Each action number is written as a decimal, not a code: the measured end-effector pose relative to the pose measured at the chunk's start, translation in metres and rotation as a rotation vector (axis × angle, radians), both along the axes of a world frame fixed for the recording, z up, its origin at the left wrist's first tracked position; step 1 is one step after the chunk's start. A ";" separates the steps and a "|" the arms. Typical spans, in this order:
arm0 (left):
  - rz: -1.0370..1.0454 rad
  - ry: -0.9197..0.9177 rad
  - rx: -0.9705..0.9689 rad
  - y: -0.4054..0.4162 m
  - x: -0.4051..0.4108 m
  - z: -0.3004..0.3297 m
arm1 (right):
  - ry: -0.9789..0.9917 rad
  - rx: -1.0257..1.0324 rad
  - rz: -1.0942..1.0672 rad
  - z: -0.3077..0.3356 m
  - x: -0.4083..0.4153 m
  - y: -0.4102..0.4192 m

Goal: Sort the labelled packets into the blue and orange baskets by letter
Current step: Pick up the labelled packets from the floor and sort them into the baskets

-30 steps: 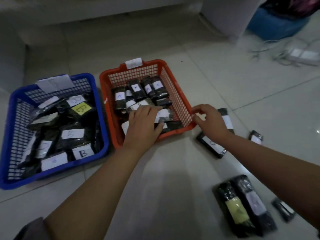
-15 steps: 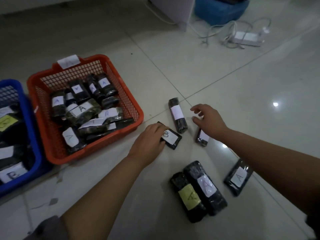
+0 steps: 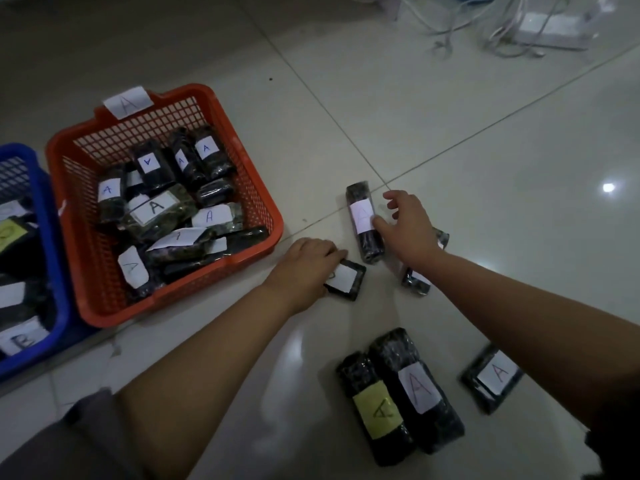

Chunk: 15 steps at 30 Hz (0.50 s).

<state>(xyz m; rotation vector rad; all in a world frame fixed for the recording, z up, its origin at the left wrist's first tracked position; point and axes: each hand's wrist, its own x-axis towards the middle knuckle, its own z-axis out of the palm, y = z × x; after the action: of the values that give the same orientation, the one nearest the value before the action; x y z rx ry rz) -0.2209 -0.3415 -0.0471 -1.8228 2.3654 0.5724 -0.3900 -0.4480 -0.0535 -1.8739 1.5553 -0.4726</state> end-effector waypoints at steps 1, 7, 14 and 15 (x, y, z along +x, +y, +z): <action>0.006 -0.004 -0.015 0.002 0.002 0.005 | -0.004 0.024 -0.010 0.000 0.003 -0.001; 0.135 0.242 0.042 0.021 0.031 0.069 | 0.035 0.041 -0.048 0.001 0.026 -0.003; 0.432 0.420 -0.186 0.038 0.093 0.142 | 0.272 0.038 -0.033 -0.009 0.038 0.019; 0.452 0.396 -0.223 0.039 0.106 0.148 | 0.226 0.028 -0.036 -0.003 0.040 0.022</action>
<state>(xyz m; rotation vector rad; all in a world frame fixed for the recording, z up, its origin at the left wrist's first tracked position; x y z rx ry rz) -0.1151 -0.3025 0.1012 -2.5895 2.3149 0.8061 -0.3500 -0.4261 -0.0567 -1.9342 1.7343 -0.2599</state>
